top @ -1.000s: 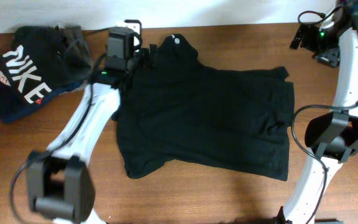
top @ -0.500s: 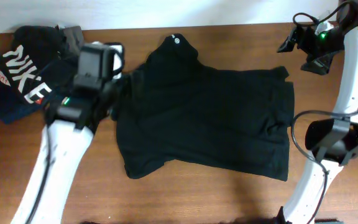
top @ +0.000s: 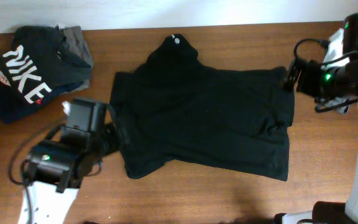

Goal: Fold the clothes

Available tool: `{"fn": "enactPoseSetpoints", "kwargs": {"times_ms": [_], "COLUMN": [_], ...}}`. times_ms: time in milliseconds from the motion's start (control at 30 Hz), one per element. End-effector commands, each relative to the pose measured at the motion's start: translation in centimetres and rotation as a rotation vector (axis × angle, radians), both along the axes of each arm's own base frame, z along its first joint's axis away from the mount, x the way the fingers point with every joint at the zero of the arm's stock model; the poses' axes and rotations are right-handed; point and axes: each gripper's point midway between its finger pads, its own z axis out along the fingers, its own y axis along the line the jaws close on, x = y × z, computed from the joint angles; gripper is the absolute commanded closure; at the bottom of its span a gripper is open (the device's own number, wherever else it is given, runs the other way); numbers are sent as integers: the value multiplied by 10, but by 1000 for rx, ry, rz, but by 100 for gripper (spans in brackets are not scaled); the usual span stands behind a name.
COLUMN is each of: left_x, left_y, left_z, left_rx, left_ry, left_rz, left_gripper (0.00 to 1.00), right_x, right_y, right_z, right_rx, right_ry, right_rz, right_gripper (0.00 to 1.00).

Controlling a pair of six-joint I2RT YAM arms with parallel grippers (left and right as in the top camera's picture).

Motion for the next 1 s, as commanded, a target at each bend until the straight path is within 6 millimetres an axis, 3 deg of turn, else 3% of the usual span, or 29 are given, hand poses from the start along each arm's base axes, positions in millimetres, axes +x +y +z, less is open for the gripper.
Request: {"fn": "enactPoseSetpoints", "kwargs": {"times_ms": [0,100,233,333,533,600,833,967], "left_x": [-35,-62,-83,-73,-53,-48,-46,-43], "left_y": [-18,-17,-20,-22,-28,-30,-30,-50], "left_z": [-56,-94,-123,-134,-146,-154,-192,-204], "left_rx": [-111,-99,-110,-98,-98,-98,-76,-163], "left_ry": [212,340,423,370,275,274,418,442], "left_rz": [0,-37,-106,-192,-252,-252,-249,-326], "left_gripper": [1,2,9,10,10,17,17,17], "right_x": [-13,-18,-20,-23,-48,-59,-85,-93], "right_y": [-9,-8,-11,-12,-19,-19,-23,-22], "right_z": [-31,-44,-46,-40,-9,-1,-1,-5], "right_rx": [-29,-26,-43,-45,-87,-93,-130,-128], "right_ry": [124,170,183,160,36,1,-25,-22], "right_rz": [-52,-51,-57,-83,-145,-143,-159,-158], "right_gripper": [1,1,1,1,1,1,1,1]}}
